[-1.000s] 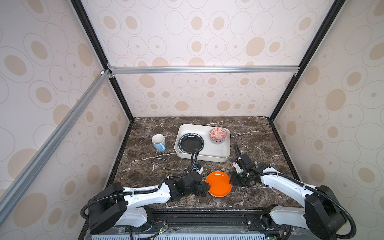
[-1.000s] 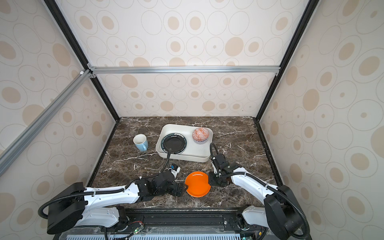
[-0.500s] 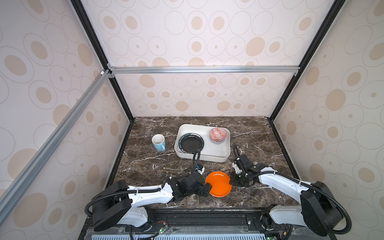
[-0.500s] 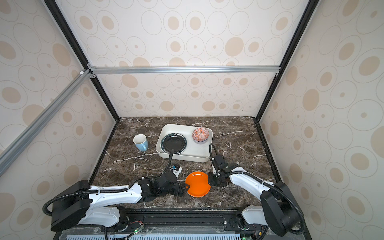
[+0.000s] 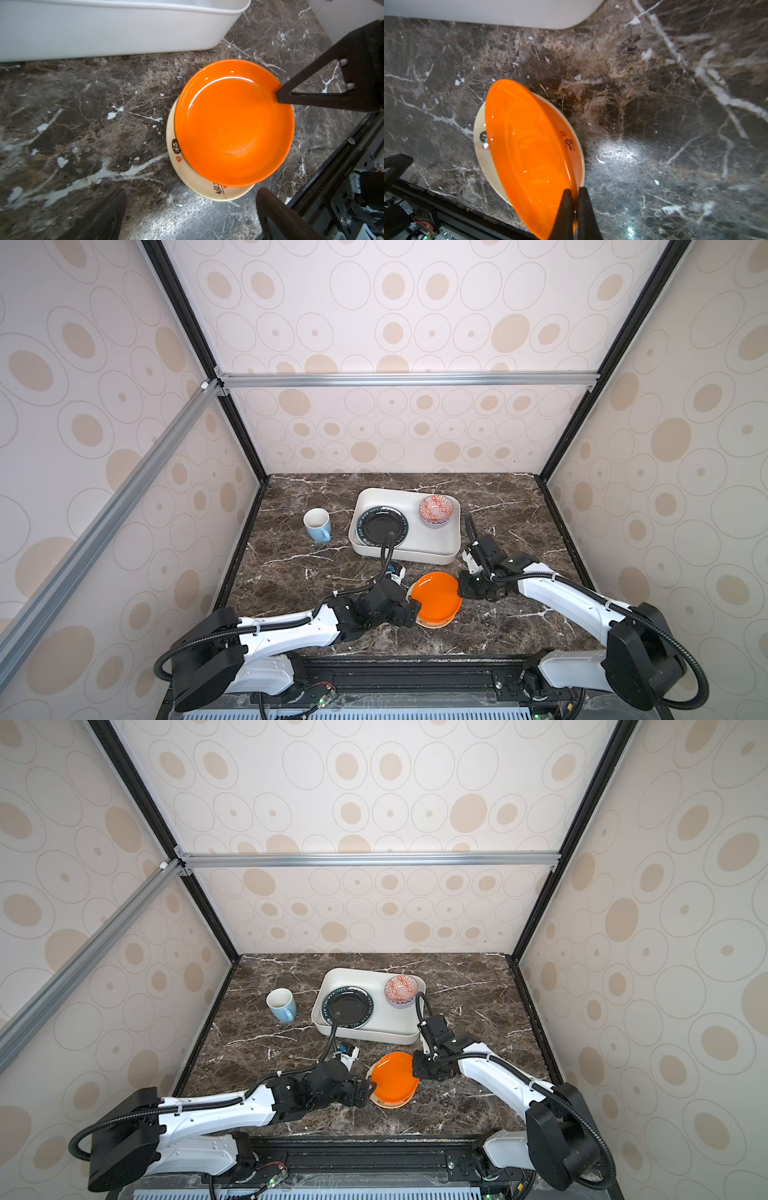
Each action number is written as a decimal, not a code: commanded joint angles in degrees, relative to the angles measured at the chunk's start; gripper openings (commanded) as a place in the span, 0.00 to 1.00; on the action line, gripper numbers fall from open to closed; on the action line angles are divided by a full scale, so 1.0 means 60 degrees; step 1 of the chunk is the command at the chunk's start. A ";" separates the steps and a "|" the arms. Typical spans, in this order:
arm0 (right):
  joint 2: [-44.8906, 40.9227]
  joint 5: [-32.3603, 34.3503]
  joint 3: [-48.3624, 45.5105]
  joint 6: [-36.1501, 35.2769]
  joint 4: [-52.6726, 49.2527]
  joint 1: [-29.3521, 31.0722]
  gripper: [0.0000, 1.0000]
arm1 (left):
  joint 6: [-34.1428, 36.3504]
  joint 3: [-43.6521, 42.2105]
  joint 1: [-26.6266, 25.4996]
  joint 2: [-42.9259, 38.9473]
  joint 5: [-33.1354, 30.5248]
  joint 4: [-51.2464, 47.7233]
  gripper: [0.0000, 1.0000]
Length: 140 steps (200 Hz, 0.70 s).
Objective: Place the mixed dishes into the plastic bin
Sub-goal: 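Lift the orange plate with the right gripper and carry it into the bin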
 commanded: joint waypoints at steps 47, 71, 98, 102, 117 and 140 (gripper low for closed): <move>-0.0293 -0.0043 0.1310 0.0070 -0.1038 0.0032 0.00 | 0.0555 0.0281 0.0993 -0.1720 -0.0494 -0.1516 0.98; -0.0166 -0.0278 0.2041 0.0073 -0.1151 0.0032 0.00 | 0.0728 0.0363 0.1560 -0.2257 -0.0466 -0.1933 0.99; 0.0278 -0.0536 0.2945 0.0093 -0.1096 0.0034 0.00 | 0.0914 0.0518 0.2116 -0.2688 -0.0376 -0.2294 0.99; 0.0385 -0.0564 0.3104 0.0094 -0.1080 0.0035 0.00 | 0.0974 0.0551 0.2189 -0.2730 -0.0357 -0.2338 0.99; 0.0908 -0.0600 0.3772 0.0024 -0.0998 0.0032 0.00 | 0.1109 0.0686 0.2475 -0.2788 -0.0323 -0.2532 0.99; 0.2105 -0.0671 0.5025 -0.0114 -0.0890 0.0032 0.00 | 0.1397 0.0898 0.2939 -0.2731 -0.0154 -0.2696 0.99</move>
